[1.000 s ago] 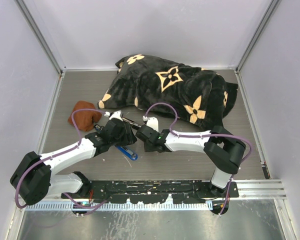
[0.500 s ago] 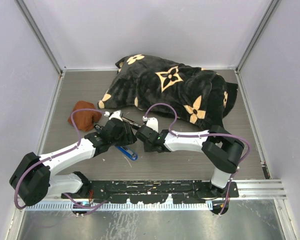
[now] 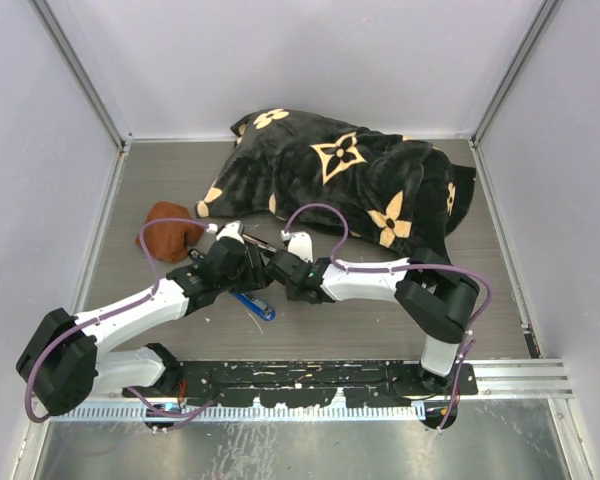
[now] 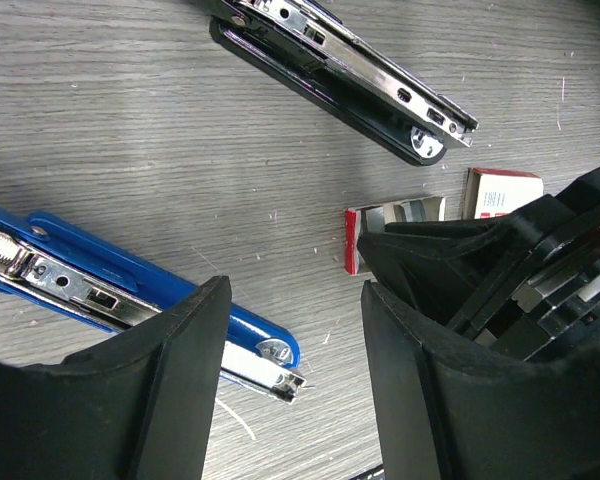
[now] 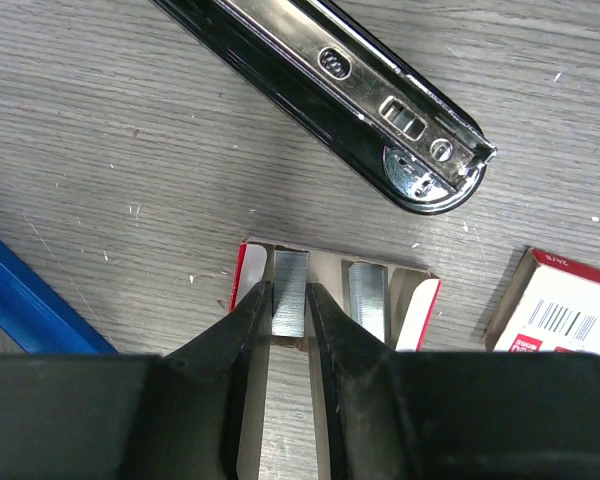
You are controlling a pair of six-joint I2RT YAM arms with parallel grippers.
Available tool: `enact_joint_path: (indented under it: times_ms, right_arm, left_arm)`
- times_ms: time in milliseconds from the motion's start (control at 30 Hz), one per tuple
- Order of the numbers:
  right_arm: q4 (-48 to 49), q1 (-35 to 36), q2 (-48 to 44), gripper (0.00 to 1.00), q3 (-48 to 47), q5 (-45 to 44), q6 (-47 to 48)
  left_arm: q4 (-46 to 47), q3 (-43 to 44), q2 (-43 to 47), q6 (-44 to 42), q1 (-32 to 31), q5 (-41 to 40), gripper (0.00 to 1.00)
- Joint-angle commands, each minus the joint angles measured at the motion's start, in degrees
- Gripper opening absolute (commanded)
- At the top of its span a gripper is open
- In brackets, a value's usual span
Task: Load the staples into the stapler
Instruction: Pick up the staple from the staple box.
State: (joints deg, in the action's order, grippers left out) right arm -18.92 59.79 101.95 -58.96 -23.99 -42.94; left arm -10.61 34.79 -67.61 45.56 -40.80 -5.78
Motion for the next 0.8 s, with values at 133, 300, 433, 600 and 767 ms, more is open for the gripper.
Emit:
enact_joint_path:
  times_ms: [133,300,433,600,767]
  right_arm:
    - [-4.84,-0.23,0.51,0.23,-0.45,-1.64,2.72]
    - [-4.28,-0.86,-4.93,0.22,-2.38,0.15,7.05]
    - [-2.19,-3.78,-10.24,0.21,-2.39,5.64,13.25]
    - [0.89,-10.27,-15.9,0.21,-0.65,14.89,21.09]
    - [5.21,-15.02,-16.03,0.21,0.04,25.18,29.66]
  left_arm:
    - [0.96,-0.44,2.57,-0.73,0.51,-0.92,0.57]
    - [0.05,0.02,3.58,-0.9,1.18,-0.29,0.57]
    - [-0.18,0.12,4.87,-1.35,2.48,1.3,0.6]
    - [-0.35,0.85,4.81,-1.4,5.55,3.27,0.62]
    - [0.29,4.01,-0.35,-0.41,8.93,6.43,0.63]
